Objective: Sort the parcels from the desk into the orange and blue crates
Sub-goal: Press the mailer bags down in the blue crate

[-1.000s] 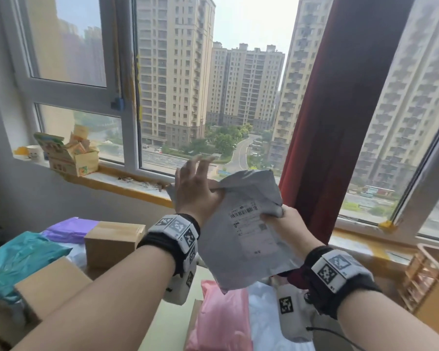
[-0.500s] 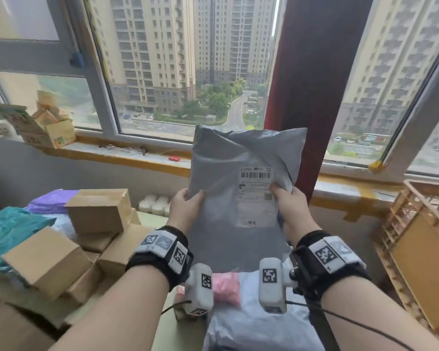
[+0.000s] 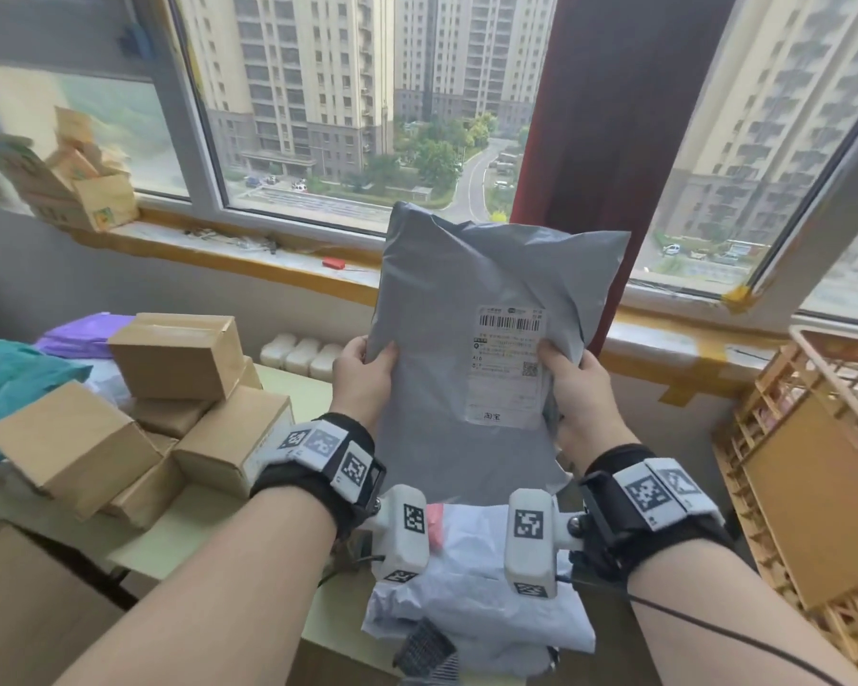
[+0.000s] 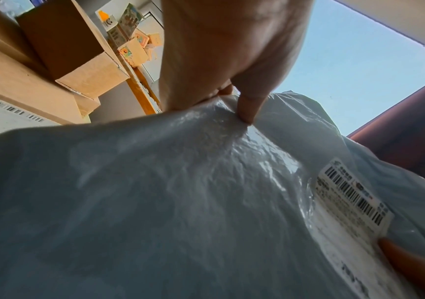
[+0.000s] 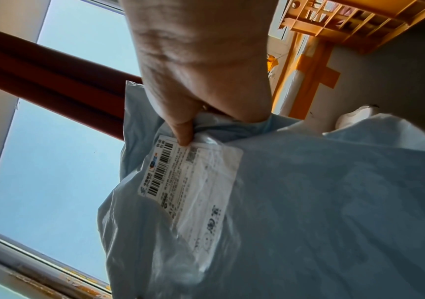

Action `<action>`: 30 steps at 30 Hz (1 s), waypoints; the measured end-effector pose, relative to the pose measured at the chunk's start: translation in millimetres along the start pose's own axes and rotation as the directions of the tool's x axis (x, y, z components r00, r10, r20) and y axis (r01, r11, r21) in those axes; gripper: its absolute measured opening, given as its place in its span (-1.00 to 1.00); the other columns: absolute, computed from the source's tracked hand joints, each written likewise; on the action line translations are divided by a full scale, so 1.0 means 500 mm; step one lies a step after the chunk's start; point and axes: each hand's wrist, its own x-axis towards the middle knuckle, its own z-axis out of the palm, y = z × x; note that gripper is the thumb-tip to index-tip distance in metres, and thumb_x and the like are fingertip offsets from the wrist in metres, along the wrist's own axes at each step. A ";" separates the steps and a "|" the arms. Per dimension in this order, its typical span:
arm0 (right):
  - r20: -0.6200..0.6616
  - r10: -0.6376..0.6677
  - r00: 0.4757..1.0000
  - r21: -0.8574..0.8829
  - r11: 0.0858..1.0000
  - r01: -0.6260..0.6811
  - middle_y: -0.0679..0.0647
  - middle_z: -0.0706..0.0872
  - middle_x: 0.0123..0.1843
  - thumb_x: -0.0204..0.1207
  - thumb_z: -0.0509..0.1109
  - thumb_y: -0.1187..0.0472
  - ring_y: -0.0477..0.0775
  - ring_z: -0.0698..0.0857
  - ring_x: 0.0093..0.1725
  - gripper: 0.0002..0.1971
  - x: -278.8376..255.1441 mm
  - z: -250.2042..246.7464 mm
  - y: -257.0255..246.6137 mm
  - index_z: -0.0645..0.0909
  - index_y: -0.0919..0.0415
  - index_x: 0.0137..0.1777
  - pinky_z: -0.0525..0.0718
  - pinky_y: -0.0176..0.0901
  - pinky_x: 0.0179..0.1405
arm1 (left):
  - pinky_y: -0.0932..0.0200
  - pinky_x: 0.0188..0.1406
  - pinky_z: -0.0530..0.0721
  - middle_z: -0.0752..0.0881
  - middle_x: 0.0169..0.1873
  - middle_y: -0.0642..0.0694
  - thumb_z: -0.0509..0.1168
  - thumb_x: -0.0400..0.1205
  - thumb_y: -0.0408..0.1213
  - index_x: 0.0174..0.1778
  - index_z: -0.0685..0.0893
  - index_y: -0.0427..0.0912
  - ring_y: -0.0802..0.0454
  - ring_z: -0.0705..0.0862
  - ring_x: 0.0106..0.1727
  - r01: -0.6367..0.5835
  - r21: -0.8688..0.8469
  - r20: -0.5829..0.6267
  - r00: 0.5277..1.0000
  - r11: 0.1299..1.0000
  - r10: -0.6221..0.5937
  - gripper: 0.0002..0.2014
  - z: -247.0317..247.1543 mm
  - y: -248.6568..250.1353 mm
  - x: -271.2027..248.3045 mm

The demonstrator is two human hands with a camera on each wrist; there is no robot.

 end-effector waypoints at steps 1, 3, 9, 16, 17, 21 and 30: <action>0.006 0.001 1.000 0.003 1.000 -0.001 0.13 0.82 0.09 0.56 0.46 0.14 0.21 0.79 0.11 -0.77 0.000 -0.007 -0.001 0.66 0.13 0.19 0.69 0.32 0.27 | -0.21 0.14 0.69 0.77 -0.10 -0.18 0.33 0.66 -0.31 -0.15 0.64 -0.09 -0.15 0.74 -0.04 0.000 -0.003 0.000 1.000 1.000 0.000 -0.92 0.005 0.001 -0.002; 0.022 0.017 1.000 0.015 1.000 -0.018 0.13 0.82 0.08 0.63 0.41 0.18 0.21 0.79 0.10 -0.82 0.001 -0.023 -0.005 0.65 0.16 0.19 0.69 0.31 0.28 | -0.22 0.15 0.69 0.78 -0.08 -0.21 0.34 0.65 -0.29 -0.16 0.64 -0.10 -0.17 0.74 -0.02 0.003 -0.008 0.004 1.000 1.000 -0.003 -0.92 0.018 0.004 -0.007; -0.014 0.063 0.998 -0.087 0.994 -0.064 -0.01 0.84 0.11 0.48 0.44 -0.30 0.19 0.74 0.23 -0.60 0.014 -0.109 -0.020 0.74 -0.02 0.11 0.56 0.30 0.42 | -0.16 0.09 0.69 0.75 -0.12 -0.17 0.31 0.69 -0.30 -0.14 0.63 -0.15 -0.11 0.70 -0.07 -0.018 -0.024 0.042 0.999 1.000 0.019 -0.91 0.074 0.017 -0.038; -0.161 -0.081 0.984 -0.096 0.993 0.066 0.00 0.67 0.30 0.48 0.47 -0.21 0.06 0.66 0.26 -0.31 -0.006 -0.235 -0.092 0.44 0.13 0.51 0.64 0.10 0.26 | 0.13 -0.25 0.72 0.76 -0.16 -0.13 0.27 0.72 -0.32 -0.09 0.62 -0.14 -0.04 0.72 -0.19 -0.018 -0.111 0.143 0.989 0.994 0.034 -0.92 0.172 0.035 -0.086; -0.189 -0.115 0.975 -0.124 0.988 0.092 -0.02 0.62 0.30 0.56 0.44 -0.15 0.05 0.62 0.28 -0.35 -0.015 -0.252 -0.106 0.37 0.10 0.56 0.59 0.01 0.20 | 0.13 -0.27 0.71 0.76 -0.16 -0.13 0.27 0.71 -0.32 -0.10 0.62 -0.12 -0.04 0.72 -0.20 -0.025 -0.122 0.155 0.987 0.992 0.044 -0.91 0.186 0.041 -0.092; -0.281 -0.356 0.891 -0.279 0.919 0.279 -0.01 0.50 0.42 0.60 0.45 0.00 0.02 0.52 0.41 -0.30 -0.059 -0.305 -0.159 0.21 0.04 0.66 0.50 -0.09 0.23 | 0.04 -0.18 0.76 0.79 -0.08 -0.16 0.27 0.71 -0.29 -0.04 0.64 -0.09 -0.06 0.76 -0.16 -0.069 -0.114 0.242 0.966 0.991 0.095 -0.94 0.241 0.068 -0.125; -0.365 -0.245 0.898 -0.249 0.955 0.159 -0.11 0.55 0.34 0.42 0.64 0.03 -0.04 0.59 0.28 -0.07 -0.144 -0.384 -0.200 0.17 0.06 0.68 0.56 -0.03 0.30 | -0.16 0.01 0.74 0.76 -0.04 -0.26 0.27 0.70 -0.31 -0.09 0.64 -0.07 -0.15 0.73 -0.08 -0.104 -0.112 0.417 0.898 0.988 0.142 -0.91 0.335 0.093 -0.180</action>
